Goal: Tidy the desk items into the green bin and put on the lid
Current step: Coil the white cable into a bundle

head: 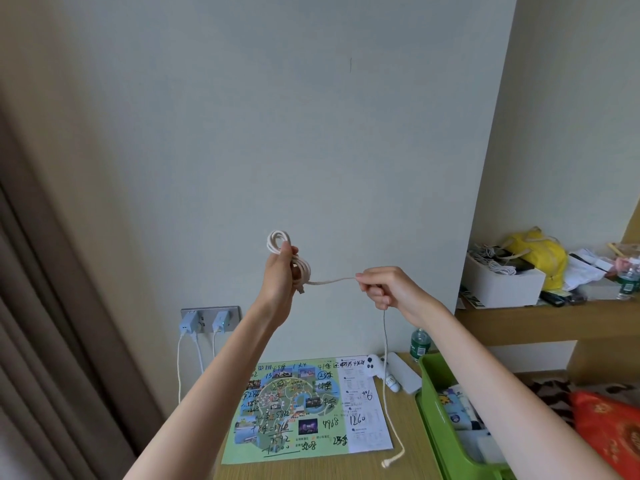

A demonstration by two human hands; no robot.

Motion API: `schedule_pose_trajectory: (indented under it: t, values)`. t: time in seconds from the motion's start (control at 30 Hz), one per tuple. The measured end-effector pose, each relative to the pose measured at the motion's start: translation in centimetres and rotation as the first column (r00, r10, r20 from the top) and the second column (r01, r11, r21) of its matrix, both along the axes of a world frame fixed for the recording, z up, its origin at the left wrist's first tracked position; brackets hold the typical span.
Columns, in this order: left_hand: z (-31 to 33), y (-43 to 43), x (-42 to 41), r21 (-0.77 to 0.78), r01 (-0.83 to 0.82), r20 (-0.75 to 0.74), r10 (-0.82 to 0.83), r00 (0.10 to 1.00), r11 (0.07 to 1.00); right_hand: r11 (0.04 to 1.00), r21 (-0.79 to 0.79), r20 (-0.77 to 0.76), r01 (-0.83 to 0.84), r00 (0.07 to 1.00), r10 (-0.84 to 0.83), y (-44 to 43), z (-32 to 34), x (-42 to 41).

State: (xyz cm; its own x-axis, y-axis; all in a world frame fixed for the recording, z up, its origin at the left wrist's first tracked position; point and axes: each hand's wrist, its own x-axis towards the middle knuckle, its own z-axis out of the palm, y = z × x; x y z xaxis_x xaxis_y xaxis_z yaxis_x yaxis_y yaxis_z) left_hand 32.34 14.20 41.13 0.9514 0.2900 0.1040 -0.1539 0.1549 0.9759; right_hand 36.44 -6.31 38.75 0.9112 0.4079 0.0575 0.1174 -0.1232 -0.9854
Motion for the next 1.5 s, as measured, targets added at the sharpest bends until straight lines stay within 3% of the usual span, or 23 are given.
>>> schedule_pose_trajectory:
  t: [0.13,0.23,0.57,0.63,0.77,0.97,1.23,1.5]
  values:
    - [-1.2,0.2,-0.4,0.379,0.006,0.009,-0.010,1.000,0.925,0.997,0.067,0.052,-0.038,0.998,0.035,0.0,1.4,-0.1]
    - [-1.5,-0.5,-0.6,0.545,0.091,-0.004,-0.106,0.994,0.833,0.998,0.047,0.137,-0.048,0.990,0.041,0.6,2.5,-0.5]
    - [-0.3,-3.3,-2.3,0.635,0.392,-0.141,-0.399,0.906,0.666,0.997,0.032,0.409,0.072,0.909,-0.078,2.1,4.0,-1.3]
    - [-0.5,-3.3,-2.3,0.621,0.405,-0.159,-0.399,0.903,0.671,0.993,0.065,0.424,0.094,0.899,-0.113,2.2,3.9,-1.3]
    - [-0.3,-3.1,-2.2,0.510,0.368,-0.104,-0.369,0.923,0.777,0.980,0.105,0.316,0.166,0.929,-0.191,1.7,2.8,-0.7]
    - [0.8,-2.5,-1.5,0.331,0.205,0.037,-0.229,0.973,0.921,0.991,0.091,0.246,0.099,0.962,-0.119,1.1,-0.2,-0.6]
    - [0.7,-3.1,-1.6,0.224,0.313,0.049,-0.332,0.942,0.923,0.995,0.050,0.159,-0.082,0.985,0.073,2.8,1.1,-1.9]
    - [0.7,-2.8,-1.1,0.147,0.267,0.041,-0.275,0.960,0.952,0.990,0.002,0.140,-0.139,0.981,0.137,2.2,1.1,-2.3]
